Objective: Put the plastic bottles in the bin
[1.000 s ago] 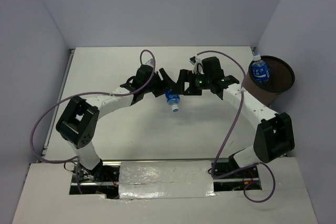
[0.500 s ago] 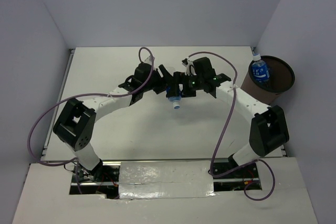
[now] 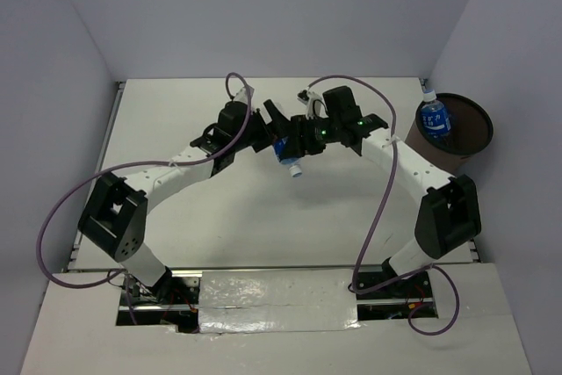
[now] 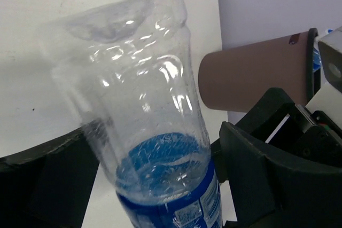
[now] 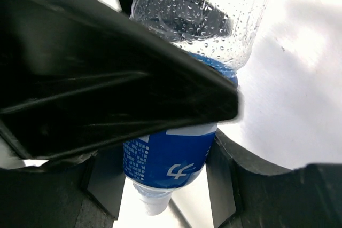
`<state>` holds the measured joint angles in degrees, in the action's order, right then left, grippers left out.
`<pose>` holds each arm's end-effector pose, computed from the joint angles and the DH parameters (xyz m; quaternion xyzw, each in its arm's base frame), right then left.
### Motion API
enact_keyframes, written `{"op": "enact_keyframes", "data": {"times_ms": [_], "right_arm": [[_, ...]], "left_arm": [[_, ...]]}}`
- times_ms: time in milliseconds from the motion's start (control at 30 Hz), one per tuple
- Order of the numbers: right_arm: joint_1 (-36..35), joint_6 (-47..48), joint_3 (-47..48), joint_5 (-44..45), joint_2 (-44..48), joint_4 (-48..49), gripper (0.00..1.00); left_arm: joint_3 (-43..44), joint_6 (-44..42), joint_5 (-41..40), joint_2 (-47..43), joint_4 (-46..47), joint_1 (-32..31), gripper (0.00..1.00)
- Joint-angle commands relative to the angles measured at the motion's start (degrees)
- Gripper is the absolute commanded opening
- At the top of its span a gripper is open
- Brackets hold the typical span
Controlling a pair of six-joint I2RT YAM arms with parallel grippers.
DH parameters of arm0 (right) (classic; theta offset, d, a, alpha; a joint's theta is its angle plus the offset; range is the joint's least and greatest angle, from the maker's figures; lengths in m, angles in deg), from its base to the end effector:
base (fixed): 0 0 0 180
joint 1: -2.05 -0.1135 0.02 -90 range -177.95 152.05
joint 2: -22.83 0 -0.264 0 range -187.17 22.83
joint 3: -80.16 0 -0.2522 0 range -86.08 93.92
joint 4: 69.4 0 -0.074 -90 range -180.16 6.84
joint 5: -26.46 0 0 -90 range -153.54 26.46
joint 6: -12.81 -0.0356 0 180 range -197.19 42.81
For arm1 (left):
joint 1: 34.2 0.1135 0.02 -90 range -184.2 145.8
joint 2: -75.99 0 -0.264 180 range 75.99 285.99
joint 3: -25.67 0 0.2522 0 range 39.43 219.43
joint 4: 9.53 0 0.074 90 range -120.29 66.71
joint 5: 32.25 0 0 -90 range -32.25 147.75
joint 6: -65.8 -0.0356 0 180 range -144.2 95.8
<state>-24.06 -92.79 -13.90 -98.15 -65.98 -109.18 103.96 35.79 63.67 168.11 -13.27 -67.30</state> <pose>0.2985 0.1688 0.2948 -0.1990 0.8598 0.3911 0.2613 0.3155 -0.2100 0.2840 -0.1577 0.7907 -0.4570 0.3756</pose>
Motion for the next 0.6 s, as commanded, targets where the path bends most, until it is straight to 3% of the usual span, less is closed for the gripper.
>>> {"op": "enact_keyframes", "data": {"times_ms": [0, 300, 567], "right_arm": [[0.96, 10.47, 4.89, -4.94, 1.36, -2.19, 0.22], [9.93, 29.54, 7.35, -4.33, 8.65, -10.80, 0.19], [24.77, 37.56, 8.33, 5.86, 21.13, -7.12, 0.19]], "left_arm": [[4.02, -3.99, 0.16, -3.26, 0.62, -0.12, 0.99], [5.17, -10.23, -4.59, -11.68, -7.81, 9.00, 0.99], [-2.82, -14.19, -7.85, -23.56, -9.58, 14.29, 0.99]]}}
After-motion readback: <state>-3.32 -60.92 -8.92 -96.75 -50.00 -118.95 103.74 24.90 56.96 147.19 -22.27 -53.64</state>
